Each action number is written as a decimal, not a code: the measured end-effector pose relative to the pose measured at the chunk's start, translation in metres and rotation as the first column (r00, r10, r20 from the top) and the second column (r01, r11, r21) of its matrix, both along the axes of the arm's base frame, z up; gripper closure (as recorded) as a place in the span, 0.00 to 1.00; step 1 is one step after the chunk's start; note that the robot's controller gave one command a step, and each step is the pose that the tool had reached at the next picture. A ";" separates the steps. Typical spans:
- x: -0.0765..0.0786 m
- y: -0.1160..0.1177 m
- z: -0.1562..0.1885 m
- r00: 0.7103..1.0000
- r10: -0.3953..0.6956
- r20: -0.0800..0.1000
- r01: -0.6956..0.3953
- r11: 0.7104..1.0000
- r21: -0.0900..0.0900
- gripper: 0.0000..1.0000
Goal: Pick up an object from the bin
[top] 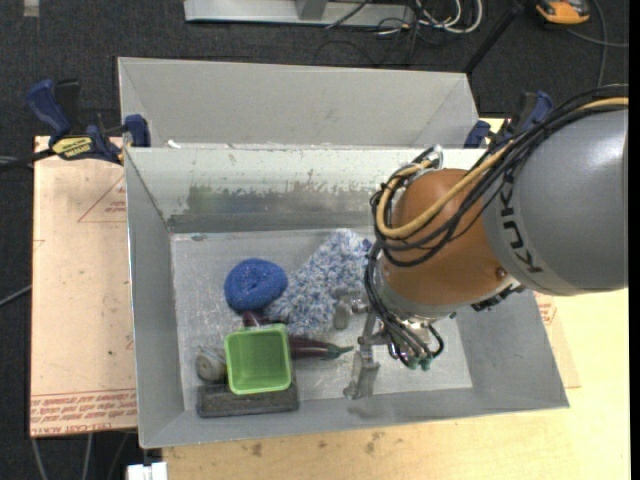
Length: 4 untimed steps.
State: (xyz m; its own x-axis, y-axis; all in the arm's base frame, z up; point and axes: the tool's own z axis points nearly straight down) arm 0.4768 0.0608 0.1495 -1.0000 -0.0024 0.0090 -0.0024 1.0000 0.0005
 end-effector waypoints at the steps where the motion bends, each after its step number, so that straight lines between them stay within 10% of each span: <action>1: 0.002 0.000 0.004 1.000 -0.002 0.008 0.002 1.000 0.001 0.00; 2: 0.034 0.033 -0.042 0.999 -0.047 0.019 0.047 0.999 0.002 0.00; 4: 0.030 0.058 -0.065 0.999 -0.038 0.007 0.038 0.999 0.000 0.00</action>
Offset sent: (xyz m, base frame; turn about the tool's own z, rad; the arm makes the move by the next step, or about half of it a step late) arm 0.0493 0.0553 -0.0795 0.0732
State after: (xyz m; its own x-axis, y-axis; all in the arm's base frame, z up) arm 0.5064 0.1189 0.0847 -0.9994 0.0351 0.0016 0.0351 0.9994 0.0002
